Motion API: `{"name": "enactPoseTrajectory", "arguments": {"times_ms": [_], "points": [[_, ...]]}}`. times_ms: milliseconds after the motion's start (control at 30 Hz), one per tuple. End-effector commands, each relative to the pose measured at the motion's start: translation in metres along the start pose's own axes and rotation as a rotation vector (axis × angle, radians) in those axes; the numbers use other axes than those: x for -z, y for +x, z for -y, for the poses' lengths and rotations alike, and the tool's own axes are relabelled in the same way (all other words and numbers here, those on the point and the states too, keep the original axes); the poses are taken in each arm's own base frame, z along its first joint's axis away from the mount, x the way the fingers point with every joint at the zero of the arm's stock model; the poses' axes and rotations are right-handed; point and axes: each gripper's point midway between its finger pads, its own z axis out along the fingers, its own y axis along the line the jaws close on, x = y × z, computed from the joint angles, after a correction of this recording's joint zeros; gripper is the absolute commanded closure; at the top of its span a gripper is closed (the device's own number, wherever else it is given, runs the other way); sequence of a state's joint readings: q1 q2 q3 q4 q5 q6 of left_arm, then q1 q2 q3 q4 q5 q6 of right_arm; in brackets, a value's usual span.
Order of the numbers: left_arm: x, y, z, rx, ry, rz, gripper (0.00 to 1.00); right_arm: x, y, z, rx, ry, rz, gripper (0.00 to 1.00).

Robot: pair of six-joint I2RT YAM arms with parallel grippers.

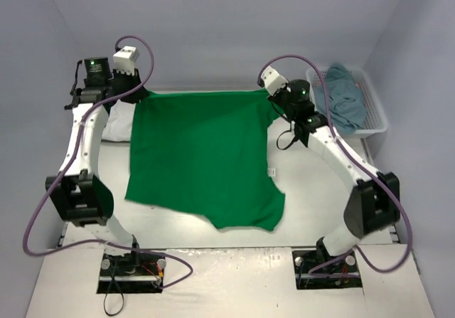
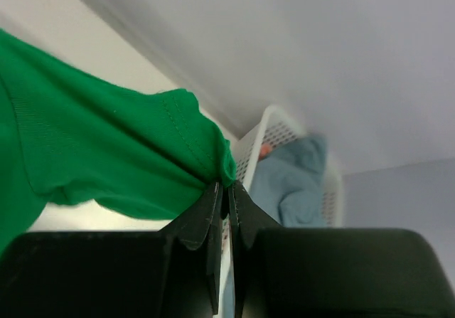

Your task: Fold and stack the t-shirts

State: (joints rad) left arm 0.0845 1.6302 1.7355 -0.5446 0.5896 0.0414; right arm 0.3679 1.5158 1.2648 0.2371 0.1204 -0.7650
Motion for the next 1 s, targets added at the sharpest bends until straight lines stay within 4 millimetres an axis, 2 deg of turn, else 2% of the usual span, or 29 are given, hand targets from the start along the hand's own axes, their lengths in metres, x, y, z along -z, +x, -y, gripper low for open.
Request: {"name": "enactPoseTrajectory", "arguments": {"times_ms": [0,67,100,167,200,233,267,300,333,367,400,467,500,533,567,600,633,667,800,933,967], "points": [[0.024,-0.086,-0.002,-0.132,-0.088,0.238,0.99,0.008,-0.055,0.091,-0.126,0.243,0.196,1.0],[0.023,-0.094,0.005,-0.135,-0.075,0.25,0.99,0.014,-0.059,0.103,-0.163,0.263,0.195,1.0],[0.025,-0.102,0.016,-0.146,-0.069,0.263,0.99,0.018,-0.06,0.106,-0.174,0.27,0.194,1.0],[0.032,-0.11,0.027,-0.165,-0.063,0.283,0.99,0.038,-0.07,0.121,-0.206,0.298,0.217,1.0],[0.04,-0.121,0.052,-0.196,-0.032,0.313,0.99,0.046,-0.073,0.126,-0.212,0.304,0.224,1.0],[0.046,-0.126,0.06,-0.212,-0.026,0.33,0.99,0.067,-0.084,0.139,-0.232,0.332,0.262,1.0],[0.055,-0.133,0.067,-0.22,-0.017,0.355,0.99,0.08,-0.089,0.146,-0.24,0.343,0.285,1.0],[0.074,-0.144,0.081,-0.229,-0.001,0.4,0.99,0.092,-0.093,0.15,-0.247,0.352,0.305,1.0],[0.085,-0.148,0.087,-0.231,0.011,0.422,0.99,0.124,-0.105,0.166,-0.264,0.39,0.363,1.0],[0.098,-0.154,0.094,-0.243,0.021,0.449,0.99,0.14,-0.11,0.173,-0.283,0.405,0.397,1.0],[0.123,-0.159,0.108,-0.263,0.043,0.493,0.99,0.173,-0.118,0.184,-0.305,0.438,0.457,1.0],[0.149,-0.162,0.123,-0.291,0.067,0.538,0.99,0.205,-0.123,0.194,-0.332,0.47,0.51,1.0],[0.179,-0.165,0.138,-0.317,0.08,0.588,0.99,0.217,-0.124,0.197,-0.346,0.465,0.508,1.0],[0.192,-0.162,0.148,-0.336,0.112,0.605,0.99,0.238,-0.127,0.202,-0.365,0.476,0.536,1.0],[0.215,-0.158,0.159,-0.359,0.12,0.641,0.99,0.247,-0.128,0.202,-0.379,0.468,0.554,1.0],[0.224,-0.153,0.166,-0.369,0.135,0.652,0.99,0.247,-0.124,0.194,-0.377,0.43,0.531,1.0],[0.227,-0.142,0.171,-0.369,0.161,0.631,0.99,0.258,-0.127,0.194,-0.391,0.416,0.545,1.0],[0.247,-0.138,0.18,-0.382,0.164,0.654,0.99,0.26,-0.124,0.189,-0.42,0.391,0.542,1.0],[0.275,-0.108,0.192,-0.391,0.173,0.633,0.99,0.294,-0.122,0.188,-0.44,0.39,0.583,1.0],[0.297,-0.073,0.205,-0.415,0.188,0.606,0.99,0.307,-0.12,0.186,-0.438,0.375,0.583,1.0],[0.292,-0.064,0.206,-0.407,0.207,0.581,0.99,0.309,-0.119,0.186,-0.438,0.374,0.581,1.0]]}}
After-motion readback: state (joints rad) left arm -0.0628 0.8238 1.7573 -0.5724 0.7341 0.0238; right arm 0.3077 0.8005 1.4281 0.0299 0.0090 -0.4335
